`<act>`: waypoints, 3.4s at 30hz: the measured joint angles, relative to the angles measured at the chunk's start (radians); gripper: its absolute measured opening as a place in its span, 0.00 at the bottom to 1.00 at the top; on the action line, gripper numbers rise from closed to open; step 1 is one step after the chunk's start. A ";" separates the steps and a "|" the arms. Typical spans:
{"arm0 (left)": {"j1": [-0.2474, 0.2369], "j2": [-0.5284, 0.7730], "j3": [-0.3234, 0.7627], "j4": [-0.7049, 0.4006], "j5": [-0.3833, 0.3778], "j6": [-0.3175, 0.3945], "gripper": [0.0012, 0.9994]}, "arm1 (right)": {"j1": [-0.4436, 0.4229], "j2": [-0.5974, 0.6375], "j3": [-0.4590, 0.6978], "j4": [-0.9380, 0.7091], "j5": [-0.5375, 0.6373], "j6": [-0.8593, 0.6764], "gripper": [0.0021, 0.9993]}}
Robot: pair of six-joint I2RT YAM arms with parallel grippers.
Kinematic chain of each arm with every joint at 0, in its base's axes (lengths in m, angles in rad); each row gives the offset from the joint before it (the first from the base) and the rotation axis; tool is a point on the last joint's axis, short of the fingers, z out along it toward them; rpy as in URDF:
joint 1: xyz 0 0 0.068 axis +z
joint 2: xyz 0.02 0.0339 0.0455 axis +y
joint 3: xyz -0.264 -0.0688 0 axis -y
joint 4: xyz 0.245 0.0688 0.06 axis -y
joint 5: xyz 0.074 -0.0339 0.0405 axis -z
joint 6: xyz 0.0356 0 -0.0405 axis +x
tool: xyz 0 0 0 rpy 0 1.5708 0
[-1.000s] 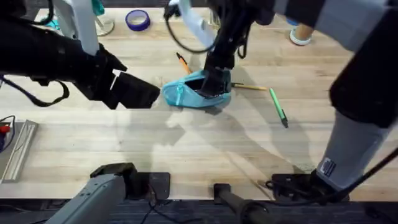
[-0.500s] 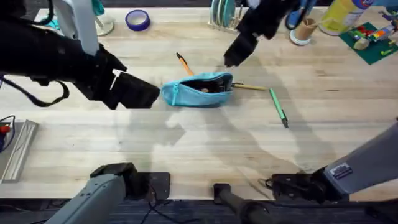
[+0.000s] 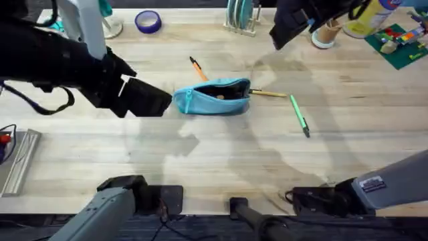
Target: Unzip the bag, pick up the pens from the table one at a time and place them inside, then zip the bag closed.
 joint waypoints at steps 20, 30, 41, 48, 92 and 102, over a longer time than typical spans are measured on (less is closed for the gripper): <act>0.000 0.000 0.000 0.000 0.000 0.000 1.00 | -0.028 -0.020 0.000 0.027 0.037 -0.619 1.00; 0.000 0.000 0.000 0.000 0.000 0.000 1.00 | -0.025 -0.017 0.000 0.011 -0.011 -0.732 1.00; 0.000 0.000 0.000 0.000 0.000 0.000 1.00 | 0.009 0.096 -0.014 -0.070 -0.076 -0.877 1.00; 0.000 0.000 0.000 0.000 0.000 0.000 1.00 | 0.010 0.107 -0.137 0.001 -0.095 -0.894 0.99; 0.000 0.000 0.000 0.000 0.000 0.000 1.00 | 0.046 0.071 -0.661 0.503 -0.181 -0.886 0.10; 0.000 0.000 0.000 0.000 0.000 0.000 0.99 | 0.046 0.069 -0.660 0.480 -0.195 -0.857 0.03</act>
